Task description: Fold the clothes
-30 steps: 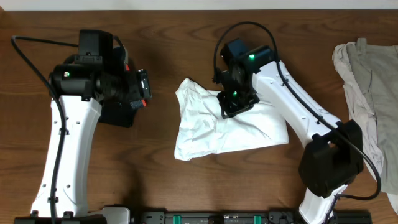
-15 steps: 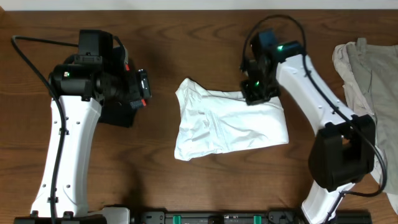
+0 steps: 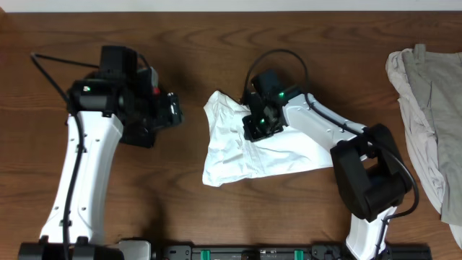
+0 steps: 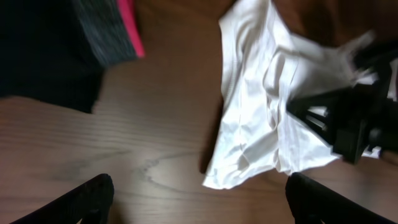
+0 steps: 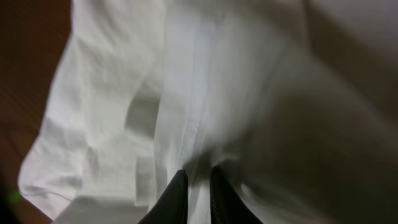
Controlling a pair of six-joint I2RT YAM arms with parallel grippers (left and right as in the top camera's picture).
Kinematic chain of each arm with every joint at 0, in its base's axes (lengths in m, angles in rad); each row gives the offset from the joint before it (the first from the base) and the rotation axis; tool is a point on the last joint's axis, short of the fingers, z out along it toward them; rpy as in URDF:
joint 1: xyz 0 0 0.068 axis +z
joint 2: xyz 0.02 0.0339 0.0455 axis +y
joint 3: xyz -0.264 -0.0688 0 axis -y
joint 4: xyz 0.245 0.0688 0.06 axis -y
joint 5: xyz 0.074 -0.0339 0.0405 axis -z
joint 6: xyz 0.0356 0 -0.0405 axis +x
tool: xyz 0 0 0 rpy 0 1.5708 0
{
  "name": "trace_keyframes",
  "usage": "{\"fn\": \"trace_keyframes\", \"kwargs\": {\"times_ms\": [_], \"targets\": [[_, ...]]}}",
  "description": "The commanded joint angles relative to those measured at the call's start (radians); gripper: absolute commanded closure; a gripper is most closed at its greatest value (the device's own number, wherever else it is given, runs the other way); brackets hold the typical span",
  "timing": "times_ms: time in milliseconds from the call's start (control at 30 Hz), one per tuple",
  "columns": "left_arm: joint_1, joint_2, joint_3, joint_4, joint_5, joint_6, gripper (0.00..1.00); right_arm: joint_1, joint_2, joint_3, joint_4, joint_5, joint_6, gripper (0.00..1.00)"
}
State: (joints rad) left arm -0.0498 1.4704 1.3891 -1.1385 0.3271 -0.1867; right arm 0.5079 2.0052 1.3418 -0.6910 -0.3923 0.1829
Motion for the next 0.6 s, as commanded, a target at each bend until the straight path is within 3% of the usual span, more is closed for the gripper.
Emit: {"fn": "trace_keyframes", "kwargs": {"times_ms": [0, 200, 567], "targets": [[-0.002, 0.015, -0.089, 0.040, 0.108, -0.010, 0.10, -0.045, -0.023, 0.079, -0.012, -0.048, -0.004, 0.84], [-0.018, 0.015, -0.272, 0.225, 0.237, -0.050, 0.10, -0.125, -0.036, 0.213, -0.163, -0.061, -0.047, 0.77], [-0.156, 0.126, -0.477, 0.675, 0.209, -0.152, 0.04, -0.280, -0.036, 0.268, -0.373, -0.008, -0.113, 0.77]]}}
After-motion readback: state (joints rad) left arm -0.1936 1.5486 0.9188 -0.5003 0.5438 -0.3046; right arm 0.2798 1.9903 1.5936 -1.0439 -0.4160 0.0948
